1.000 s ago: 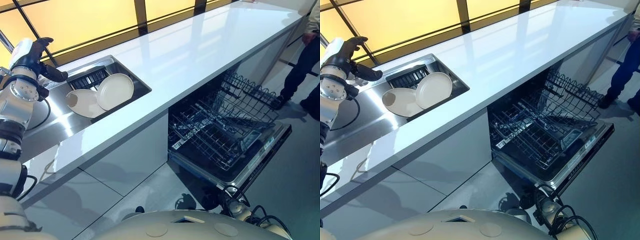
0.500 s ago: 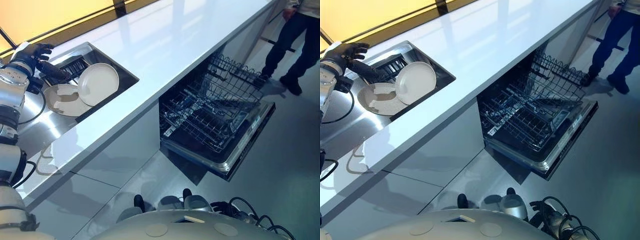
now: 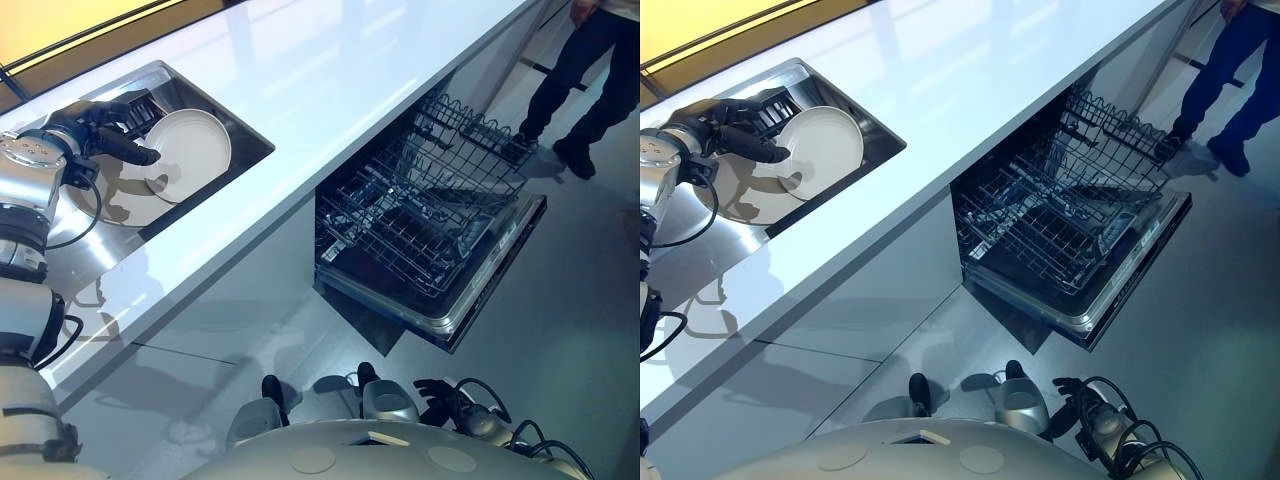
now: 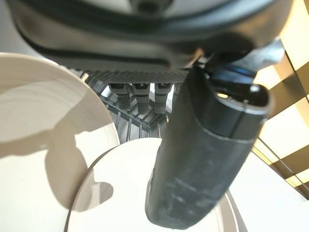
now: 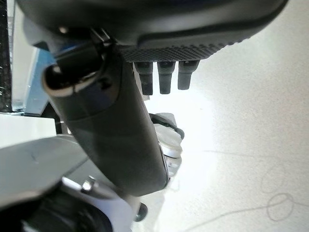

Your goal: Pick up plates and place into dishwasher.

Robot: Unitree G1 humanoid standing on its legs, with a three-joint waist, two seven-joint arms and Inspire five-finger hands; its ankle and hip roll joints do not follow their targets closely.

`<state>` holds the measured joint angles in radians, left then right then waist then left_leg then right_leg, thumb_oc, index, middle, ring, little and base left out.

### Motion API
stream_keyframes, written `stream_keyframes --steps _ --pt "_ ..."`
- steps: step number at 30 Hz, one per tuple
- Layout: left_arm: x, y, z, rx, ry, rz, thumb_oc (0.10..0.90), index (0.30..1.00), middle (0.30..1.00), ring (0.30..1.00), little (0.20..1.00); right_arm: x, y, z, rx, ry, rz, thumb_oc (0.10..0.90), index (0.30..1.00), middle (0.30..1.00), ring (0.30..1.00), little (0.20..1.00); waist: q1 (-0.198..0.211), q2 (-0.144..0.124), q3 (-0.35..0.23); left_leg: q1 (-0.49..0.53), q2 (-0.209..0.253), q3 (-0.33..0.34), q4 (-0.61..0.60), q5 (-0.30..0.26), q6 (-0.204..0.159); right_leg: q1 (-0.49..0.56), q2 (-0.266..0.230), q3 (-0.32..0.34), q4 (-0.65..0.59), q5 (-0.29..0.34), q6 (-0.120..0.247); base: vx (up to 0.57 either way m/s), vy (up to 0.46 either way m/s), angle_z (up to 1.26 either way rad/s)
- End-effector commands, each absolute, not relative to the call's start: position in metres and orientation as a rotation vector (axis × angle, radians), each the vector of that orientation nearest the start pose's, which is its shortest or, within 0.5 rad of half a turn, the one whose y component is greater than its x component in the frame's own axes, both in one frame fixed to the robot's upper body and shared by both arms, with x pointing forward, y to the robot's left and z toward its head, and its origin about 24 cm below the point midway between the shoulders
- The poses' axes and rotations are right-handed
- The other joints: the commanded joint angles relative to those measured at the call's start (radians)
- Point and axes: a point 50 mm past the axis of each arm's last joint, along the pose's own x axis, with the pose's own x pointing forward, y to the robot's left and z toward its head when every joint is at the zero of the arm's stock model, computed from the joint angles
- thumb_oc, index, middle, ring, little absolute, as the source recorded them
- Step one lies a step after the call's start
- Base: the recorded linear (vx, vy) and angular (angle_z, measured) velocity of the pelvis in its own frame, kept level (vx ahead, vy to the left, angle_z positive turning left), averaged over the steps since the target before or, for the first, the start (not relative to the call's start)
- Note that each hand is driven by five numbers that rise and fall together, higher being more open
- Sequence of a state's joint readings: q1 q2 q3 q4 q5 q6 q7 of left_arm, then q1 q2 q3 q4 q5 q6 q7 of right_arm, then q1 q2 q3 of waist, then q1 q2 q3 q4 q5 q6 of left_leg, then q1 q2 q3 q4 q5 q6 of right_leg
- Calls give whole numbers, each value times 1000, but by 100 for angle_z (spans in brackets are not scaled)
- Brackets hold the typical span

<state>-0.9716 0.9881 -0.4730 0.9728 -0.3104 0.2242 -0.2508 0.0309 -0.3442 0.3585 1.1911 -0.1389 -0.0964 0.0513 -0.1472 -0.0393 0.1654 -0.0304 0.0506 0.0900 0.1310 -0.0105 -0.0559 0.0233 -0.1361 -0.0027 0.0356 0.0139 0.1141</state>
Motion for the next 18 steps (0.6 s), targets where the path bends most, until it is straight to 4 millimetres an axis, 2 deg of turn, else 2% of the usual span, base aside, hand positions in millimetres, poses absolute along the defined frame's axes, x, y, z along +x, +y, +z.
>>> stream_keyframes --steps 1,7,11,18 --pt "356 364 272 697 159 275 800 900 900 900 900 82 -268 -149 -628 1167 231 800 900 900 900 900 -30 34 -27 70 -128 76 -18 -141 138 -117 42 73 81 65 62 0 0 0" --pt "354 371 272 726 172 331 800 900 900 900 900 83 -269 -148 -630 1157 218 800 900 900 900 900 -42 34 -18 72 -130 80 -21 -139 138 -132 45 76 81 79 62 12 9 -1" --pt "350 379 279 718 118 431 800 900 900 900 900 80 -270 -148 -625 1157 218 800 900 900 900 900 -53 25 -13 71 -131 86 -18 -143 140 -140 47 82 79 88 64 15 -2 -3" --pt "355 372 278 658 35 492 800 900 900 900 900 73 -263 -151 -608 1157 229 800 900 900 900 900 -59 4 -1 59 -131 92 -7 -147 145 -150 54 99 76 103 66 13 -7 -1"
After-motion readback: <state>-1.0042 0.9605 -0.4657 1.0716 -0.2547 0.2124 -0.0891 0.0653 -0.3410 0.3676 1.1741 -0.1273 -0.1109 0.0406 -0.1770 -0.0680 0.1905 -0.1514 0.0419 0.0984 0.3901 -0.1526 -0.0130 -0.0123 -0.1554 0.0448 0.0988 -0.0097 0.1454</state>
